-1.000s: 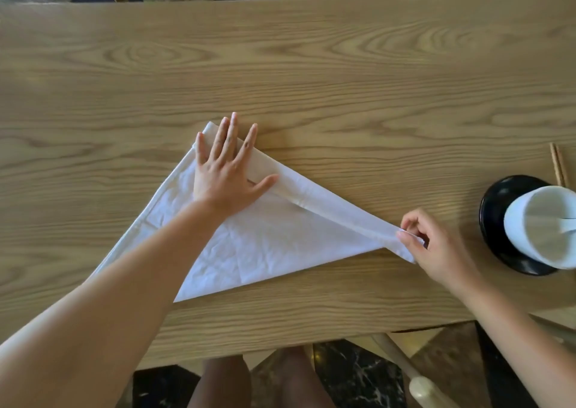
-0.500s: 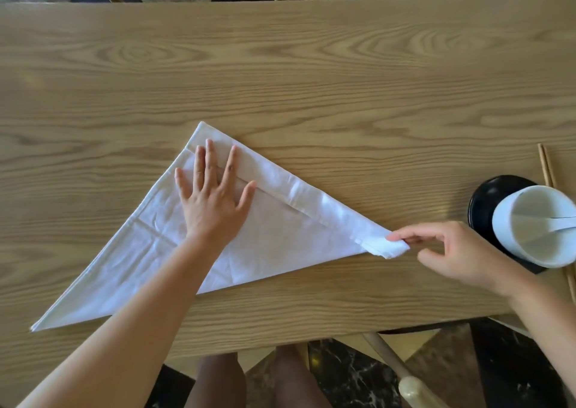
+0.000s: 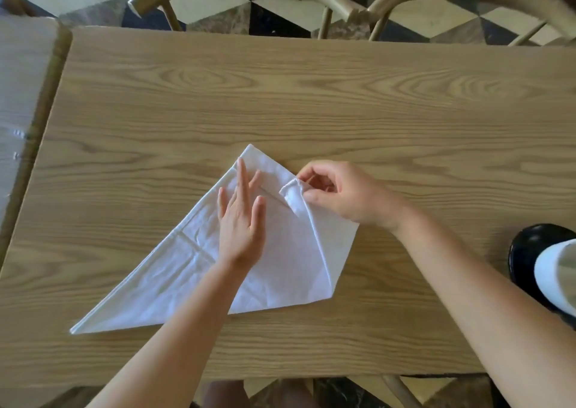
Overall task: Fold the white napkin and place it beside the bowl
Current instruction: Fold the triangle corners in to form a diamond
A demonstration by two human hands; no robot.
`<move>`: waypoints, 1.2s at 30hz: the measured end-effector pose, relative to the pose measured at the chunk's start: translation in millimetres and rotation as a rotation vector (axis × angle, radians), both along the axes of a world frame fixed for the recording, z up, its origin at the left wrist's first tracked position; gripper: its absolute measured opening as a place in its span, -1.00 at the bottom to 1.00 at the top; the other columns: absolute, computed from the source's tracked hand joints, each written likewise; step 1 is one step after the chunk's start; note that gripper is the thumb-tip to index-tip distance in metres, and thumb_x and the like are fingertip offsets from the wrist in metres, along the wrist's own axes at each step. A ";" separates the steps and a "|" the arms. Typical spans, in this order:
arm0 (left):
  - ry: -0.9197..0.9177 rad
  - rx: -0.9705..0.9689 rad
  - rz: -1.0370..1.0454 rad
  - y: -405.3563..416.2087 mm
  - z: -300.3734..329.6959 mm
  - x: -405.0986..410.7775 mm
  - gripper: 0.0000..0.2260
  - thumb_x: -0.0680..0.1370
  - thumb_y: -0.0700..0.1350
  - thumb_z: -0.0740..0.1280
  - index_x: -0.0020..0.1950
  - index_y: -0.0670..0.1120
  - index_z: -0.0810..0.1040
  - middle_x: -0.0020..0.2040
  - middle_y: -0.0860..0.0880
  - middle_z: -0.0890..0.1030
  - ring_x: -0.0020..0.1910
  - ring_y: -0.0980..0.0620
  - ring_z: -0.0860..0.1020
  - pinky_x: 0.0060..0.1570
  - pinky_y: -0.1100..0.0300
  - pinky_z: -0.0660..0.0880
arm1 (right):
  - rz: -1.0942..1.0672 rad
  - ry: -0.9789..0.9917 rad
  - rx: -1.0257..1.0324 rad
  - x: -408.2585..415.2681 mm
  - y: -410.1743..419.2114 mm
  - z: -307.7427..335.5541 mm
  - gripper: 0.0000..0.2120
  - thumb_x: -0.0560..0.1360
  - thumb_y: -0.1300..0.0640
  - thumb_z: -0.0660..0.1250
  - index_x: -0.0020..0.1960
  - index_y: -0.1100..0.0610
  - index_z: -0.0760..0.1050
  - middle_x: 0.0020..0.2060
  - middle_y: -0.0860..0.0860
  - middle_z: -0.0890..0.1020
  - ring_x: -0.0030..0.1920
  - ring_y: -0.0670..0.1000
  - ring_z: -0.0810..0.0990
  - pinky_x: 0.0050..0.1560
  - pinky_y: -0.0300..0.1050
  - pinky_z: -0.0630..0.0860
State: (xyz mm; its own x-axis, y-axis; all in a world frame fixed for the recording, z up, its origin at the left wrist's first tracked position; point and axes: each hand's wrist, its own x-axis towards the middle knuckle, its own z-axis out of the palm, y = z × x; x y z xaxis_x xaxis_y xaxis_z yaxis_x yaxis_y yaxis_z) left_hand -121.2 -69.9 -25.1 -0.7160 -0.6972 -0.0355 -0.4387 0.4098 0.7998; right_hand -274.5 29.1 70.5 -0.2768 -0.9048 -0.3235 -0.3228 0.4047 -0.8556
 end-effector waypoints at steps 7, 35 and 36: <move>-0.019 -0.025 0.022 0.6 2.0 -3.8 -0.31 0.52 0.25 -0.02 0.52 -0.01 -0.21 0.41 0.32 0.24 0.40 0.40 0.08 0.48 0.07 -0.15 | -0.005 -0.014 0.131 -11.7 -84.3 -38.6 -0.88 0.49 0.25 0.24 -0.07 0.20 0.55 -0.36 -0.08 0.50 -0.37 -0.18 0.42 -0.32 -0.33 0.34; -0.310 -0.647 -0.567 47.5 -25.5 40.0 -0.52 0.54 0.20 0.11 0.46 0.15 0.25 0.49 -0.14 0.25 0.48 -0.09 0.17 0.33 -0.27 0.15 | -0.033 0.711 0.049 -15.1 -109.4 -76.9 -0.71 0.42 -0.11 0.36 -0.23 0.08 0.37 -0.32 -0.08 0.47 -0.23 0.03 0.47 -0.07 -0.07 0.15; -0.312 -0.641 -0.571 48.0 -23.5 40.0 -0.51 0.55 0.21 0.09 0.46 0.15 0.25 0.49 -0.14 0.24 0.49 -0.08 0.17 0.32 -0.27 0.15 | -0.043 0.776 0.023 -12.7 -106.9 -75.9 -0.71 0.41 -0.13 0.34 -0.20 0.09 0.42 -0.30 -0.07 0.48 -0.20 0.05 0.49 -0.07 -0.06 0.17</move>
